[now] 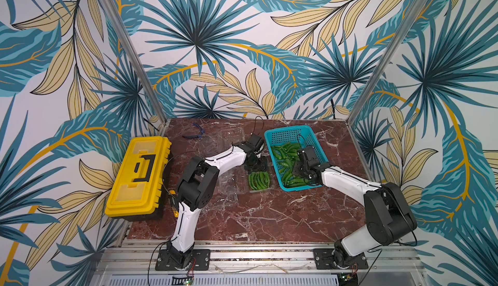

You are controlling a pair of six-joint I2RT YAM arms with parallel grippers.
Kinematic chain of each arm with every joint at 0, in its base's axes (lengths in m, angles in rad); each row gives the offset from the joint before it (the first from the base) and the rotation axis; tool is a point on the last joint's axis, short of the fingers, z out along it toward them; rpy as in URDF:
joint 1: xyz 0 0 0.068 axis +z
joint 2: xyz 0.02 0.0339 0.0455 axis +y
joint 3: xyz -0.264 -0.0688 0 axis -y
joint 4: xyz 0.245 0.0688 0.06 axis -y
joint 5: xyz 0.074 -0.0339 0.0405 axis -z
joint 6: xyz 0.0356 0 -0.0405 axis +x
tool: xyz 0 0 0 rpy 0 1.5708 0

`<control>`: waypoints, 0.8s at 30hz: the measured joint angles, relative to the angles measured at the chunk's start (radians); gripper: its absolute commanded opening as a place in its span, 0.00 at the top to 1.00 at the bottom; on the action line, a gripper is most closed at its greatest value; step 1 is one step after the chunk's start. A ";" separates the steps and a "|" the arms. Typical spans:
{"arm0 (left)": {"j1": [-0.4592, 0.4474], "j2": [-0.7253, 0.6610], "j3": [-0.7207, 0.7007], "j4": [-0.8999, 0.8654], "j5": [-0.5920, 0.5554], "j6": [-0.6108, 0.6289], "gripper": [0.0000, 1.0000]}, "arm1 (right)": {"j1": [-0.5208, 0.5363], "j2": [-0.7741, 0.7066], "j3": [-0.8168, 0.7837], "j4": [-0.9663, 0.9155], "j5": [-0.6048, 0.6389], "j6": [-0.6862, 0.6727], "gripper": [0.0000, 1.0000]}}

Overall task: Take small green peppers out of containers
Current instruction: Place the green pepper in the basket, then pick up the green pepper from the packing box.

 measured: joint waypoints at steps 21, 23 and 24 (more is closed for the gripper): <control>-0.001 0.012 0.026 -0.070 0.008 0.031 0.89 | 0.000 -0.007 0.000 0.000 -0.032 -0.006 0.59; -0.001 0.004 0.026 -0.072 0.008 0.033 0.93 | 0.000 -0.007 0.000 0.000 -0.036 -0.005 0.59; -0.001 -0.002 0.026 -0.073 0.008 0.034 0.94 | 0.000 -0.007 0.000 0.000 -0.036 -0.003 0.59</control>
